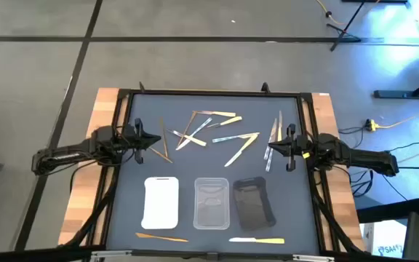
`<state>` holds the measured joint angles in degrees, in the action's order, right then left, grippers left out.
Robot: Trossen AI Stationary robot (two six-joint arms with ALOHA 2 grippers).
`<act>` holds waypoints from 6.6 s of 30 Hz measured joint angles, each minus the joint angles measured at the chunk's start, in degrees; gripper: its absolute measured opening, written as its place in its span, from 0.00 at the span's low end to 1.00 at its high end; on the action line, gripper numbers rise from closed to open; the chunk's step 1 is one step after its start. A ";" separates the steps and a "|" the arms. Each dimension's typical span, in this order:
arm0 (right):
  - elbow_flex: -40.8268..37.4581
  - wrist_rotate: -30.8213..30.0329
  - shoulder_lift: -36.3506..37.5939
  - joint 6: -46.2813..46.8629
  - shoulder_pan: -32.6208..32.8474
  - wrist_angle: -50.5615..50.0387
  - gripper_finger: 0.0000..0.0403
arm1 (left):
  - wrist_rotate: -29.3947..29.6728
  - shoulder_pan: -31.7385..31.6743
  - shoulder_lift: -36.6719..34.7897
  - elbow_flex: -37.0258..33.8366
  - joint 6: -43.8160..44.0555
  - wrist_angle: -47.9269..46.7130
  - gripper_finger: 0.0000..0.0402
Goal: Sort silverware by color (type)
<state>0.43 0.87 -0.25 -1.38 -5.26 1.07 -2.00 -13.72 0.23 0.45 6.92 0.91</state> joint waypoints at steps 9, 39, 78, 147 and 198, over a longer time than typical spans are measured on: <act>0.00 -0.01 0.02 -0.01 -0.02 0.01 0.02 | 0.00 0.00 0.00 -0.02 0.02 -0.02 0.01; 0.00 -0.03 0.01 -1.76 -0.02 0.13 0.02 | 0.00 0.00 0.02 0.00 0.00 0.00 0.01; 2.28 -8.21 0.00 9.06 -0.02 2.17 0.58 | 0.02 0.01 0.02 -0.01 0.17 -0.02 0.01; 51.47 -7.31 -83.23 41.34 -26.75 -68.00 0.62 | 0.02 0.01 0.00 -0.02 0.17 -0.02 0.01; 43.39 -4.73 -92.06 38.35 -26.68 -56.23 0.33 | 0.01 0.02 0.02 -0.01 0.17 -0.02 0.01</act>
<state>43.81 -3.86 -92.31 36.97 -31.94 -55.17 -1.99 -13.70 0.25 0.44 7.09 0.89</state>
